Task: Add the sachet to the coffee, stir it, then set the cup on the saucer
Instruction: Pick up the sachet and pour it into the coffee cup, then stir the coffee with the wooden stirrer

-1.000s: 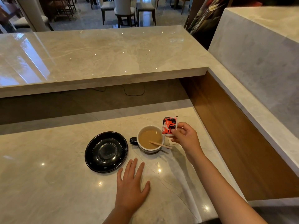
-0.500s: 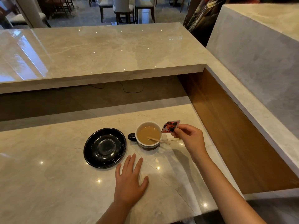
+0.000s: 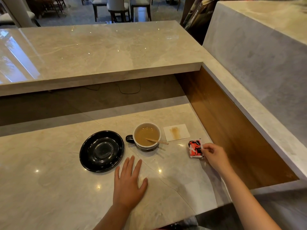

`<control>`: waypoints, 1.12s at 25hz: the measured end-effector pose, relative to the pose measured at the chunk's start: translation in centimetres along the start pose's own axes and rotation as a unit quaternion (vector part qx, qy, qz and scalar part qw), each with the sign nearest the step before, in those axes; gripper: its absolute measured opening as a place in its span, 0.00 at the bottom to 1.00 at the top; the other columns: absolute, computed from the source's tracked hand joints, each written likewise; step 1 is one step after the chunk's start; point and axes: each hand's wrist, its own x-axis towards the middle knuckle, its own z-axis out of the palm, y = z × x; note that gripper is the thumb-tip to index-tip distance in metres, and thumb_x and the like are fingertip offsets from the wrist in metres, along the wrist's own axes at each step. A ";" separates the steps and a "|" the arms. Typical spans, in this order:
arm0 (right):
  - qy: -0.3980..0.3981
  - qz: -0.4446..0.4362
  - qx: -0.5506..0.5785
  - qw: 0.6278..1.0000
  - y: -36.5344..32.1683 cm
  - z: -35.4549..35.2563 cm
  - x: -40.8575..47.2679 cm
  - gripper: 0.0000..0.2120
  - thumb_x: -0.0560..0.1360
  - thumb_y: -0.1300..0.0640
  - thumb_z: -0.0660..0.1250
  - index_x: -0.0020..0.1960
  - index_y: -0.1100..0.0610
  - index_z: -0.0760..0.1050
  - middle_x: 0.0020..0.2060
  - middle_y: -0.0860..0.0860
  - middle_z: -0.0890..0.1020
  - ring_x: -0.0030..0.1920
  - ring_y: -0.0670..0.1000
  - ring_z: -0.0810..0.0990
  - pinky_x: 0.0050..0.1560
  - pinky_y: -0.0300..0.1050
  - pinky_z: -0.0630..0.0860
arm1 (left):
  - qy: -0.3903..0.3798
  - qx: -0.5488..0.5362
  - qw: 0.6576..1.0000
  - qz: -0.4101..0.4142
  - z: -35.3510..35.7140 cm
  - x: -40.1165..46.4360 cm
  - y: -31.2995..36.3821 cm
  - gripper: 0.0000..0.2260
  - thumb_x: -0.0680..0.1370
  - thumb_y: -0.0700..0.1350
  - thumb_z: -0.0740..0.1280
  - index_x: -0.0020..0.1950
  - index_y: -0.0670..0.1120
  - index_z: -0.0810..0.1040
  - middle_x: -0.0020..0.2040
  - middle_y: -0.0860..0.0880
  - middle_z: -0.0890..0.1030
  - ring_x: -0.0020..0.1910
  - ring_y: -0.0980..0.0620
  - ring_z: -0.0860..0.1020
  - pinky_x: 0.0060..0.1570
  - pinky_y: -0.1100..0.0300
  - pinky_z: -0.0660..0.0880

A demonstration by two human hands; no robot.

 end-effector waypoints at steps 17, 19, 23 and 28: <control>0.130 -0.032 -0.235 0.963 3.5 1.2 -0.3 0.05 0.75 0.61 0.65 0.49 0.59 0.78 0.46 0.58 0.82 0.38 0.52 0.75 0.28 0.36 0.64 | 0.003 0.016 1.000 0.015 0.3 -0.1 -0.3 0.29 0.75 0.61 0.54 0.74 0.51 0.60 0.74 0.45 0.59 0.73 0.48 0.52 0.68 0.48 0.45; 0.140 -0.054 -0.250 0.957 3.2 1.3 -0.9 0.07 0.75 0.59 0.66 0.52 0.60 0.78 0.49 0.58 0.82 0.42 0.54 0.78 0.36 0.42 0.74 | 0.003 0.015 1.000 0.014 0.4 -0.1 -0.4 0.29 0.75 0.62 0.53 0.74 0.52 0.59 0.75 0.46 0.58 0.73 0.49 0.50 0.68 0.48 0.44; 0.130 -0.158 -0.318 0.926 2.0 1.9 -1.9 0.08 0.73 0.59 0.67 0.52 0.58 0.78 0.49 0.57 0.83 0.48 0.58 0.79 0.47 0.52 0.72 | 0.007 0.011 1.000 0.015 0.4 -0.1 -0.3 0.29 0.75 0.62 0.54 0.74 0.52 0.60 0.75 0.46 0.59 0.73 0.49 0.51 0.68 0.48 0.45; 0.073 -0.300 -0.264 0.914 -3.2 4.5 -2.6 0.15 0.73 0.54 0.66 0.59 0.55 0.74 0.50 0.55 0.81 0.50 0.57 0.78 0.50 0.53 0.73 | 0.006 0.006 1.000 0.011 0.3 -0.1 -0.2 0.29 0.75 0.61 0.55 0.74 0.52 0.60 0.74 0.46 0.60 0.73 0.48 0.52 0.68 0.49 0.45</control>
